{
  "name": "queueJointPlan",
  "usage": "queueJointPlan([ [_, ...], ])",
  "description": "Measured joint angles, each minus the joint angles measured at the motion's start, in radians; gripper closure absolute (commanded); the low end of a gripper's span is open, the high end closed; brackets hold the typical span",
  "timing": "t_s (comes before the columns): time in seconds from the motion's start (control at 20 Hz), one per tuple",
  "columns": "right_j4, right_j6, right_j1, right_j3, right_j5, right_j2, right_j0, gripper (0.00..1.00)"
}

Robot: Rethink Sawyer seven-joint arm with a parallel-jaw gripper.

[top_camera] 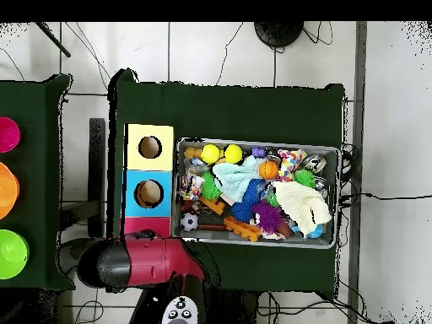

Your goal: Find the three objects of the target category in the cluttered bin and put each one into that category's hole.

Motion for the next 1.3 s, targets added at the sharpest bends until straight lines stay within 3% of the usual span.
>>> queueJointPlan([
  [0.75,-0.001,0.000,-0.010,0.028,-0.020,0.040,-0.046,0.00],
  [0.8,0.000,0.000,-0.012,0.028,-0.020,0.043,-0.049,1.00],
  [1.3,0.000,0.000,-0.038,0.028,-0.020,0.042,-0.060,1.00],
])
